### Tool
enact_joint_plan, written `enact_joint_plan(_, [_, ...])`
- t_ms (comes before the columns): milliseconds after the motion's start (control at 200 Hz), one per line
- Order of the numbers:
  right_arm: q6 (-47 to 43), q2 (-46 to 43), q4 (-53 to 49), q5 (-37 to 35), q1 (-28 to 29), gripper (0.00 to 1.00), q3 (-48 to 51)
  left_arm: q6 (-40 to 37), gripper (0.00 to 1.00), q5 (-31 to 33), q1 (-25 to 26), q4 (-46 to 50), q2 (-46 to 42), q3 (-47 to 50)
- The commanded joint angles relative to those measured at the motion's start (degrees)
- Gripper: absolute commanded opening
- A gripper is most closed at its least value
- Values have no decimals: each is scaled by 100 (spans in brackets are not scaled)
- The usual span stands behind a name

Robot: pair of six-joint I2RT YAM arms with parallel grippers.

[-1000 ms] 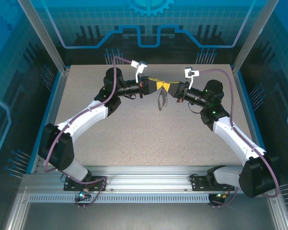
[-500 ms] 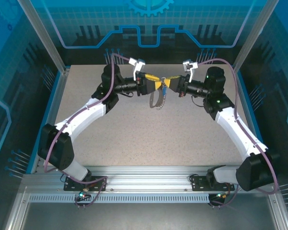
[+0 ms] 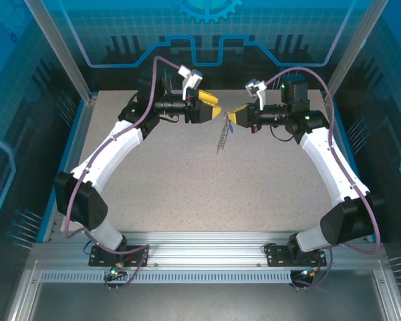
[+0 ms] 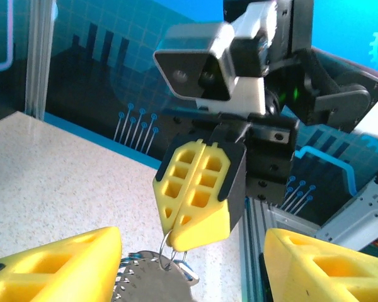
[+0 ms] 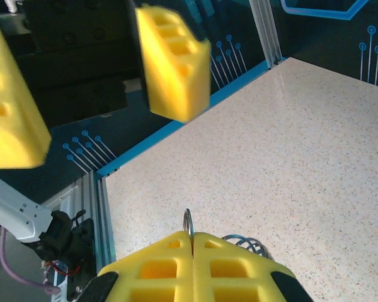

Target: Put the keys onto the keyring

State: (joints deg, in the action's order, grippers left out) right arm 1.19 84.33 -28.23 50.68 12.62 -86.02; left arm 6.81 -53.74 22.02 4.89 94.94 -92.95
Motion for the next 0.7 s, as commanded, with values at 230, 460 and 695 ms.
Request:
enact_joint_plan(230, [-930,390,-1262,435,-63,0,-715,-1189,53,-427,-66,1696,464,-726])
enact_joint_plan(460, [-954,435,-1290,481,-67,0,-751,-1160,48,-608,-66,1775,677,-916])
enact_joint_plan(695, [-915,461,-1221,549,-67,0,-746,-1069,44,-742,-49,1720,798,-958])
